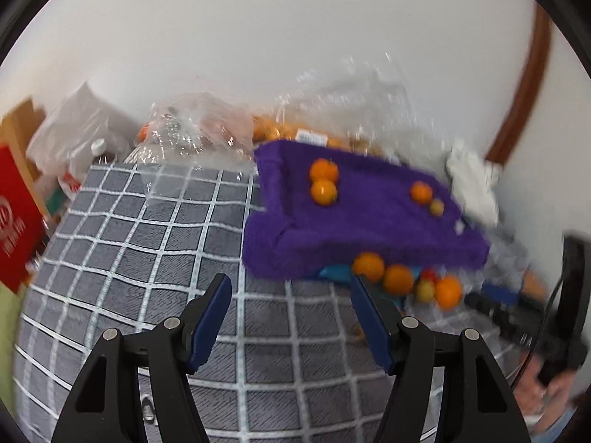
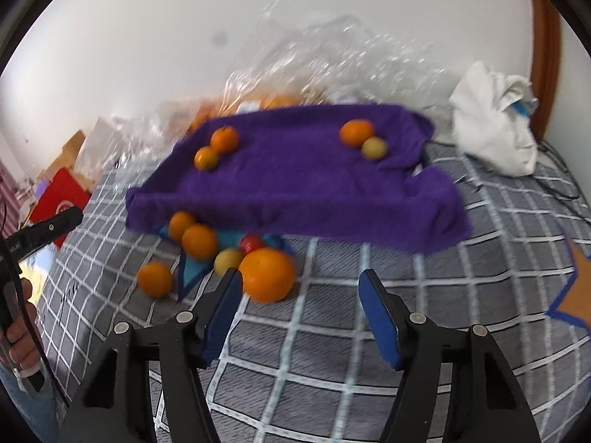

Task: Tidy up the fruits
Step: 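Withdraw both tools from the towel toward the remaining fruit, then grasp a large orange with the right tool while the left tool grasps an oval orange fruit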

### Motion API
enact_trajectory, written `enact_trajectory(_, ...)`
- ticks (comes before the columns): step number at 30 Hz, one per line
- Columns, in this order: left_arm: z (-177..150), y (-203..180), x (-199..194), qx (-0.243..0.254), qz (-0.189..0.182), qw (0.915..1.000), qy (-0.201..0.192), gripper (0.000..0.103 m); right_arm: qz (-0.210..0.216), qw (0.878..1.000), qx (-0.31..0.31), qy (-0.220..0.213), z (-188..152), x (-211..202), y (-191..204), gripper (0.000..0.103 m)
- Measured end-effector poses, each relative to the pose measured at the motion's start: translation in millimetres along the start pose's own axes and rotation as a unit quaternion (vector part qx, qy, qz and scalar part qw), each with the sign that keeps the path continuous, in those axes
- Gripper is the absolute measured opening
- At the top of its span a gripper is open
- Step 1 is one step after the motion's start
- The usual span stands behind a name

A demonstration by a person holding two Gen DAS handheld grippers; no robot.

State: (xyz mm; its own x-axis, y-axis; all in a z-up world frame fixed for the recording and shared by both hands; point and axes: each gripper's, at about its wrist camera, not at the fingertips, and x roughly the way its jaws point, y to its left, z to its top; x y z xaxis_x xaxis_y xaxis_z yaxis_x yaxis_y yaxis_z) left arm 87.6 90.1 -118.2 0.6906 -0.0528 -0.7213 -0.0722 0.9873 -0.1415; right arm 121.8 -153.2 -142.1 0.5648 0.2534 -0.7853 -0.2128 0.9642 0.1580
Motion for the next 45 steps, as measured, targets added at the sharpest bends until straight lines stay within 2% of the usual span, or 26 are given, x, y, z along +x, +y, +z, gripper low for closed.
enact_trajectory(2, -4.0, -3.5, -0.2, 0.011, -0.003, 0.9999, 0.000, 0.064, 0.005, 1.000, -0.007, 0.018, -2.0, 11.8, 4.4, 0.066)
enact_trajectory(6, -10.0, 0.5, 2.3, -0.016, -0.032, 0.9992, 0.016, 0.064, 0.005, 1.000, -0.005, 0.029, -0.6, 28.1, 8.0, 0.066)
enact_trajectory(8, -13.1, -0.6, 4.3, -0.020, -0.045, 0.9986, 0.019, 0.064, 0.003, 0.999, -0.008, 0.031, 3.0, 31.6, 9.3, 0.062)
enact_trajectory(11, -16.2, -7.9, 7.2, -0.008, -0.056, 0.9982, 0.021, 0.066, 0.005, 0.999, -0.015, 0.030, 7.0, 34.3, 12.4, 0.049)
enact_trajectory(12, -17.0, -10.4, 9.9, -0.007, -0.059, 0.9979, 0.026, 0.066, 0.005, 0.999, -0.019, 0.032, 8.0, 36.2, 13.7, 0.042)
enact_trajectory(13, -17.7, -12.4, 11.6, -0.006, -0.060, 0.9977, 0.031, 0.066, 0.004, 0.999, -0.023, 0.033, 8.5, 37.2, 14.8, 0.041)
enact_trajectory(18, -22.1, -27.5, 24.6, 0.018, -0.073, 0.9959, 0.051, 0.066, -0.004, 0.999, -0.028, 0.023, 5.2, 25.7, 10.0, 0.040)
enact_trajectory(23, -25.6, -46.5, 38.8, 0.037, -0.091, 0.9928, 0.068, 0.066, -0.034, 0.999, -0.010, -0.005, -2.5, -1.6, -14.5, 0.040)
enact_trajectory(31, -31.3, -68.3, 56.6, 0.055, -0.056, 0.9940, 0.076, 0.066, -0.046, 0.998, 0.030, -0.014, -24.6, -20.4, -44.1, 0.040)
enact_trajectory(32, -31.5, -69.3, 57.6, 0.055, -0.052, 0.9942, 0.075, 0.065, -0.047, 0.998, 0.032, -0.014, -26.7, -20.8, -44.9, 0.040)
enact_trajectory(34, -31.1, -69.7, 58.3, 0.051, -0.052, 0.9949, 0.071, 0.046, -0.046, 0.998, 0.034, -0.013, -31.0, -21.6, -46.9, 0.040)
enact_trajectory(35, -30.3, -69.5, 57.4, 0.049, -0.054, 0.9949, 0.069, 0.043, -0.045, 0.998, 0.036, -0.012, -31.3, -21.7, -47.2, 0.040)
enact_trajectory(45, -11.2, -43.4, 21.7, -0.002, -0.062, 0.9975, 0.034, 0.042, -0.039, 0.998, 0.038, -0.028, -23.6, -30.4, -44.5, 0.040)
